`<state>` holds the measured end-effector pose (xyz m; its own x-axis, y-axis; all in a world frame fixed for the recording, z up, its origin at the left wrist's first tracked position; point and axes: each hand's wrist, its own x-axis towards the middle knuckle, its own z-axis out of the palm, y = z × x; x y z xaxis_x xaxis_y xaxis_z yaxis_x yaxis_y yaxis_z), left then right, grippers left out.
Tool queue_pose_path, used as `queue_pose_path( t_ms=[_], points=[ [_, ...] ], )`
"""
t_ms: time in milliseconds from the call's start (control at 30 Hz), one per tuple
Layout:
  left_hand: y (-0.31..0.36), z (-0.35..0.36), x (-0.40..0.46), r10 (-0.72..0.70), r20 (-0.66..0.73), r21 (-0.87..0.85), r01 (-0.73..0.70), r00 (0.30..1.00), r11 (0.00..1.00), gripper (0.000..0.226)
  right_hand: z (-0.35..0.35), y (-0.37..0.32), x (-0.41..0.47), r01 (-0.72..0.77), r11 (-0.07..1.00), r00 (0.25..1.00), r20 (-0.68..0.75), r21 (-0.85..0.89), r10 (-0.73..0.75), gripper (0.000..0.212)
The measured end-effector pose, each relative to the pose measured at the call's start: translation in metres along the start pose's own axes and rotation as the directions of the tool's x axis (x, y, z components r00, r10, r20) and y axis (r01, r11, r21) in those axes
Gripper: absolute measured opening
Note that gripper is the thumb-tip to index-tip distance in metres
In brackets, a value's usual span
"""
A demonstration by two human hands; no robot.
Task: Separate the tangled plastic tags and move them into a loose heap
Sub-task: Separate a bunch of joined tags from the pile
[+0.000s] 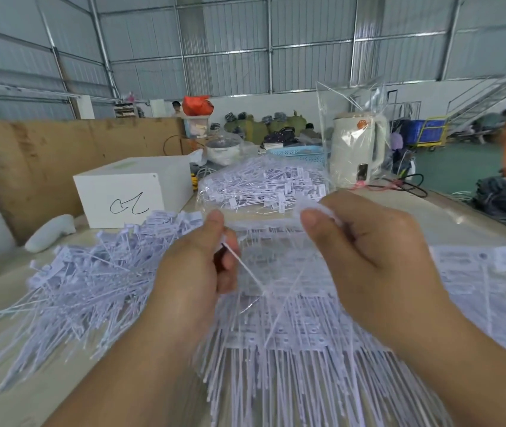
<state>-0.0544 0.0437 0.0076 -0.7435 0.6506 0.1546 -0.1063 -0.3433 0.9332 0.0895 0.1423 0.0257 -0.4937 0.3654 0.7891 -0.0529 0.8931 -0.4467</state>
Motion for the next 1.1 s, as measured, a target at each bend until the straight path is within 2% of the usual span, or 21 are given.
queue_pose_path(
  t_ms=[100, 167, 300, 367, 467, 567, 667, 767, 900, 967, 1033, 1100],
  points=[
    [-0.008, 0.004, -0.004, 0.012, 0.176, 0.223, -0.052, 0.984, 0.973, 0.044, 0.001, 0.005, -0.005, 0.003, 0.999, 0.971, 0.238, 0.044, -0.013, 0.028],
    [-0.013, 0.006, -0.009, -0.030, 0.285, 0.224, -0.037, 0.958, 0.974, 0.046, 0.006, 0.006, -0.009, -0.008, 0.999, 0.944, 0.330, 0.038, -0.005, 0.015],
    [-0.010, 0.005, -0.012, -0.063, 0.391, 0.177, -0.008, 0.918, 0.984, 0.068, 0.007, 0.009, -0.006, -0.103, 0.989, 0.908, 0.416, 0.102, 0.052, 0.027],
    [-0.009, 0.005, -0.013, -0.032, 0.408, 0.225, -0.066, 0.912, 0.972, 0.058, 0.008, 0.008, -0.006, -0.125, 0.989, 0.890, 0.450, 0.084, 0.074, 0.035],
    [-0.011, 0.004, -0.012, 0.017, 0.408, 0.337, -0.168, 0.913, 0.927, 0.045, 0.011, 0.008, -0.008, -0.137, 0.991, 0.884, 0.450, -0.009, 0.126, 0.042],
    [-0.009, 0.002, -0.010, 0.023, 0.389, 0.318, -0.158, 0.921, 0.935, 0.029, 0.012, 0.006, -0.009, -0.099, 0.979, 0.911, 0.380, -0.177, 0.160, 0.048],
    [-0.006, 0.001, -0.009, 0.027, 0.399, 0.273, -0.147, 0.917, 0.951, 0.024, 0.005, 0.004, -0.007, -0.026, 0.964, 0.934, 0.337, -0.264, 0.117, 0.051],
    [-0.003, -0.003, -0.006, 0.040, 0.373, 0.202, -0.123, 0.927, 0.972, 0.024, -0.004, 0.009, 0.000, -0.055, 0.991, 0.899, 0.426, -0.122, 0.102, 0.037],
    [-0.002, -0.004, -0.007, 0.021, 0.395, 0.230, -0.121, 0.918, 0.966, 0.028, -0.004, 0.013, 0.001, -0.025, 0.994, 0.885, 0.461, -0.103, 0.070, 0.026],
    [-0.002, -0.003, -0.009, 0.037, 0.393, 0.251, -0.146, 0.919, 0.957, 0.028, -0.002, 0.012, -0.001, -0.068, 0.997, 0.879, 0.471, -0.040, 0.079, 0.025],
    [-0.002, -0.001, -0.009, 0.070, 0.358, 0.235, -0.162, 0.931, 0.958, 0.023, 0.000, 0.010, -0.001, -0.101, 0.995, 0.898, 0.429, -0.012, 0.096, 0.026],
    [-0.003, 0.004, -0.010, 0.090, 0.294, 0.148, -0.139, 0.951, 0.979, 0.018, 0.005, 0.007, -0.002, -0.103, 0.994, 0.934, 0.340, -0.042, 0.111, 0.032]
  ],
)
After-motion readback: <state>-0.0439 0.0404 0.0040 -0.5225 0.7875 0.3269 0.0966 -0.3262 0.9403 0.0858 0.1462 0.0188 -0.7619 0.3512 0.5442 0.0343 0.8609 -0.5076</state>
